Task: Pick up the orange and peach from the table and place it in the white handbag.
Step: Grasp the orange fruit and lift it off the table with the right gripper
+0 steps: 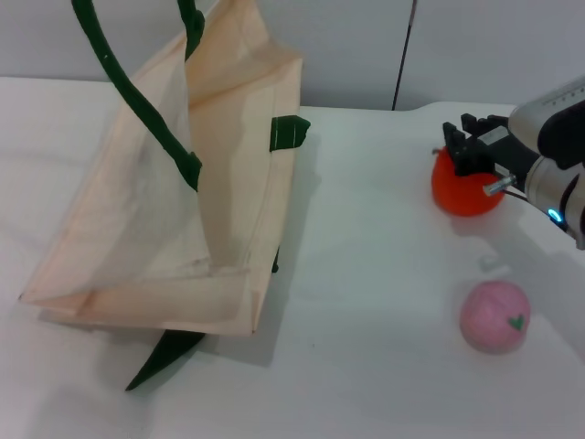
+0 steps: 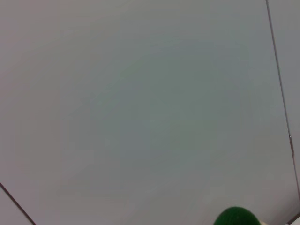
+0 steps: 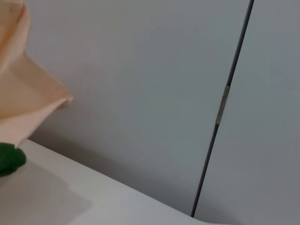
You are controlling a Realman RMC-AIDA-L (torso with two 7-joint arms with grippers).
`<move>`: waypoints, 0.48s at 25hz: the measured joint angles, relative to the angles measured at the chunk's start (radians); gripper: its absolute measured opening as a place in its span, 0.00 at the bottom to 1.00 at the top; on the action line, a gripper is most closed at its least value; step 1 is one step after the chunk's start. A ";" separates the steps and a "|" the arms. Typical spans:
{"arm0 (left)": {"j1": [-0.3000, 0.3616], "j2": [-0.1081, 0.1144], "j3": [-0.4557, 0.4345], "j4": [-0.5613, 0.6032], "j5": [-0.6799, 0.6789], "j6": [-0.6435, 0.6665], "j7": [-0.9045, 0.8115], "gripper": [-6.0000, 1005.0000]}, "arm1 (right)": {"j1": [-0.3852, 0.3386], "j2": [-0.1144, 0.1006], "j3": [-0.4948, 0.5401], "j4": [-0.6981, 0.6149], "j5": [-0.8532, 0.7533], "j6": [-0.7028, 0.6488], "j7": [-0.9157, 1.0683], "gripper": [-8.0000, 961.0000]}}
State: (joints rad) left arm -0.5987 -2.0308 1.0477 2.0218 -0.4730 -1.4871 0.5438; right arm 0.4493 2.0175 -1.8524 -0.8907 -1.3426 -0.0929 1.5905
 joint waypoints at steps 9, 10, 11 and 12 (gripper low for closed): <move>0.010 -0.002 0.000 0.000 0.001 0.005 0.001 0.13 | -0.009 -0.001 -0.004 -0.018 -0.034 -0.007 -0.006 0.18; 0.010 -0.002 0.000 0.000 0.001 0.005 0.001 0.13 | -0.009 -0.001 -0.005 -0.019 -0.050 -0.008 -0.008 0.14; 0.010 -0.002 0.000 0.000 0.001 0.005 0.001 0.13 | -0.009 -0.001 -0.005 -0.019 -0.063 -0.008 -0.008 0.11; 0.010 -0.002 0.000 0.000 0.001 0.005 0.002 0.13 | -0.009 0.000 -0.005 -0.019 -0.072 -0.008 -0.008 0.08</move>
State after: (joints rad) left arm -0.5890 -2.0326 1.0477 2.0218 -0.4724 -1.4817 0.5454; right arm 0.4402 2.0174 -1.8578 -0.9095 -1.4151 -0.1006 1.5825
